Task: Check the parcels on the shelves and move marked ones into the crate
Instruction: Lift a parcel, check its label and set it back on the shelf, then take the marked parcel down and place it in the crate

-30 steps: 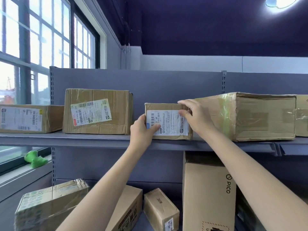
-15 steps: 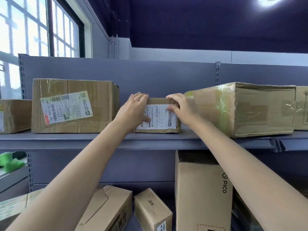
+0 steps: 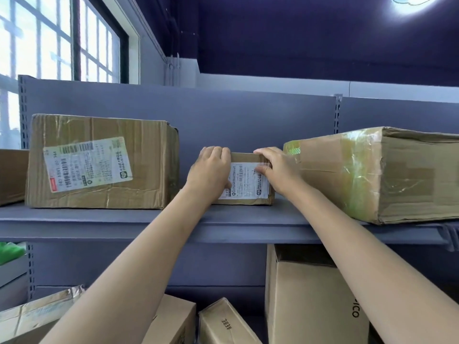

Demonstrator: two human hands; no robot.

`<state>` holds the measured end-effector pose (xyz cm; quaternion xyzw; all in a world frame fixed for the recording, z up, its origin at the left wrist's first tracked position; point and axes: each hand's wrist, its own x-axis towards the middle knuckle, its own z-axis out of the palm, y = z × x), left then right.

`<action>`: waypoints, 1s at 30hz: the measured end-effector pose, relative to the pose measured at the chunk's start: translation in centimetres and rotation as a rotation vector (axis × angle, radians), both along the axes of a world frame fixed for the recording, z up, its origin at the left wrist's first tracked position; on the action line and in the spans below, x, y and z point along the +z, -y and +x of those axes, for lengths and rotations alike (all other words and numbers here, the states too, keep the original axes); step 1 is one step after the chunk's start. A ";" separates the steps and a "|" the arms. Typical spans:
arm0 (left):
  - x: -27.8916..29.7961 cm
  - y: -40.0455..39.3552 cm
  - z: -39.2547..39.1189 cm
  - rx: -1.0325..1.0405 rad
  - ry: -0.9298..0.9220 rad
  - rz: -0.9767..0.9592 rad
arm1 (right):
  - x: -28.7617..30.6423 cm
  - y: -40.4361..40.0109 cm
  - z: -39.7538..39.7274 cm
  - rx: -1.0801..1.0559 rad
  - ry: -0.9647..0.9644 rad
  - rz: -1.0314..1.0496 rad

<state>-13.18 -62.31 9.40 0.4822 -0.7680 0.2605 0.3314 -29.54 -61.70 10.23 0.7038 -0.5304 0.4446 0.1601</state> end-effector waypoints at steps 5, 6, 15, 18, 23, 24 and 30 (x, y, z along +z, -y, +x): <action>0.3 -0.4 -0.2 0.029 0.054 0.017 | 0.2 -0.6 0.5 -0.029 -0.023 0.044; 0.4 -0.4 -0.2 0.037 0.071 0.021 | 0.3 -0.9 0.6 -0.034 -0.035 0.064; 0.3 -3.7 -0.7 -0.058 0.045 -0.012 | 1.0 -6.6 -1.4 -0.055 -0.100 0.061; 0.4 -5.8 -2.3 -0.152 0.010 -0.001 | 1.2 -9.3 -2.5 -0.066 -0.177 0.033; 0.1 -10.1 -5.7 -0.318 -0.161 -0.017 | 2.0 -15.6 -6.6 -0.041 -0.222 -0.177; 0.0 -10.9 -6.5 -0.335 -0.192 -0.011 | 2.1 -16.7 -8.0 -0.044 -0.203 -0.228; -1.3 -14.2 -12.8 -0.321 -0.301 0.065 | 2.0 -20.6 -18.3 -0.141 -0.080 -0.220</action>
